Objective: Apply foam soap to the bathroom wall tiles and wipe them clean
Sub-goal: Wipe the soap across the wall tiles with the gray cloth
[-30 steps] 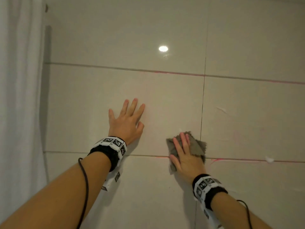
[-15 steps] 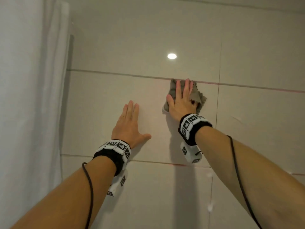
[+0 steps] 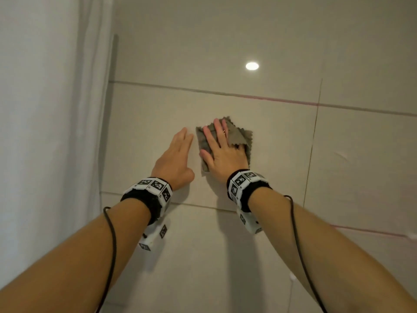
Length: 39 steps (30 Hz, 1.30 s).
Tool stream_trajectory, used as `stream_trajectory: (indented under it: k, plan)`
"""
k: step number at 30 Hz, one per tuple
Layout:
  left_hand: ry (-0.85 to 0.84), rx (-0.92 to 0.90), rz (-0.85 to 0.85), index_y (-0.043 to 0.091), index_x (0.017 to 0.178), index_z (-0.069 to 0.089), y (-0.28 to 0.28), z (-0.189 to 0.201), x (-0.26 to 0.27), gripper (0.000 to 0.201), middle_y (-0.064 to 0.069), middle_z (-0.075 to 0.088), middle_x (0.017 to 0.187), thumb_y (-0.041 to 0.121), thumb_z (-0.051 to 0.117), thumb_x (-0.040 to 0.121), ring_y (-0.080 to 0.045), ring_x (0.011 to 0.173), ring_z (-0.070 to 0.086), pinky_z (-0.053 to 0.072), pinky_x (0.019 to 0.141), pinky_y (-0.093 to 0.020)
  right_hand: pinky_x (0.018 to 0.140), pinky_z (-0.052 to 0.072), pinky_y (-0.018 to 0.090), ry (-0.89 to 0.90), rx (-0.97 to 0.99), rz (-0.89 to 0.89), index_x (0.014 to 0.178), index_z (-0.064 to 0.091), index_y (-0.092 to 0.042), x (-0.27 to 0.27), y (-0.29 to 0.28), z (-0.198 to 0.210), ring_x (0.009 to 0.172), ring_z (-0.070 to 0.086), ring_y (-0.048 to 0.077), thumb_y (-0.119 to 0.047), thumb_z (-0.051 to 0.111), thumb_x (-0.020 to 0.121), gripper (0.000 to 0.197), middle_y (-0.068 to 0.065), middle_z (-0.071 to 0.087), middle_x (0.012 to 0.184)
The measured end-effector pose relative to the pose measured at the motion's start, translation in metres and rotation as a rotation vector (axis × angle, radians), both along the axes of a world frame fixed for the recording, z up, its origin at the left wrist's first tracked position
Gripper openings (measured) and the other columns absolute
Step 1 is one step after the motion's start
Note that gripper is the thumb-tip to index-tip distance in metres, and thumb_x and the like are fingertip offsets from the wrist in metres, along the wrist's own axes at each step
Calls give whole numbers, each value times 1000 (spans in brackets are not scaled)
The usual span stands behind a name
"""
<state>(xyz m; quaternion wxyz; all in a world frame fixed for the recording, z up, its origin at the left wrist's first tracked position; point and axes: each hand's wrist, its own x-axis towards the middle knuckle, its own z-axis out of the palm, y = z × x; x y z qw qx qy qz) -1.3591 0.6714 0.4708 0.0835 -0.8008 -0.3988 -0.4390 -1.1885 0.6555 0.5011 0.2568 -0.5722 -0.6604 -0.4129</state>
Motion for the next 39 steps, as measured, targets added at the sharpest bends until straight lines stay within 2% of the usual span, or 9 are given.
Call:
stream_trajectory:
  k: [2,4,7,11,16,23,28,34,39]
  plan:
    - [-13,40,-6,17,160,12,-3,-3,12,94,-1,-8,169,4,57,79,-19,155,-5,20,123,-41,93,46,55,12,0,14,158,12,-28,6,-2,-22,153,-4,18,-53,33,101,65,0,-6,166]
    - [-1,96,9,15,159,18,-6,-4,27,86,-5,-5,169,5,55,81,-23,155,-5,8,126,-44,87,50,53,17,13,16,157,18,-28,18,-5,-35,153,2,17,-54,34,101,65,1,1,166]
    - [6,123,35,16,159,18,-7,-4,46,79,-5,-5,169,7,50,87,-23,156,-5,3,126,-44,86,51,49,13,34,2,157,21,-27,40,-14,-38,152,4,16,-54,33,100,63,1,4,166]
    - [21,169,78,19,161,13,-7,0,69,76,-3,-6,169,15,46,93,-24,155,-7,2,125,-50,97,45,49,49,54,-31,158,16,-28,70,-32,-28,152,-4,15,-53,33,102,64,-1,-3,166]
    - [81,199,149,30,160,10,-13,-2,99,68,0,-9,169,36,39,99,-25,155,-8,4,121,-63,107,36,54,137,53,-73,158,8,-32,103,-48,-18,151,-12,14,-55,30,102,64,-4,-11,166]
    - [174,139,174,46,156,0,-37,-2,148,62,4,-17,168,48,30,102,-25,154,-16,7,113,-75,109,31,58,234,51,-83,157,3,-34,168,-75,-9,151,-16,12,-53,28,102,63,-6,-16,165]
    - [194,110,199,48,155,-4,-54,-6,189,63,5,-21,166,49,30,102,-27,153,-20,9,109,-79,111,27,59,300,54,-79,157,0,-35,215,-96,-13,150,-20,11,-53,26,103,63,-7,-19,164]
    - [212,79,197,48,155,-1,-77,-10,233,62,4,-21,166,48,31,103,-29,153,-20,11,108,-80,111,26,62,375,95,-117,157,1,-33,280,-119,-29,151,-17,17,-51,27,102,63,-5,-18,164]
    - [239,43,189,47,157,1,-94,-30,259,65,6,-20,167,41,37,102,-28,153,-19,12,108,-81,108,32,65,445,170,-110,157,2,-32,312,-122,-54,151,-15,19,-54,21,101,64,-3,-14,165]
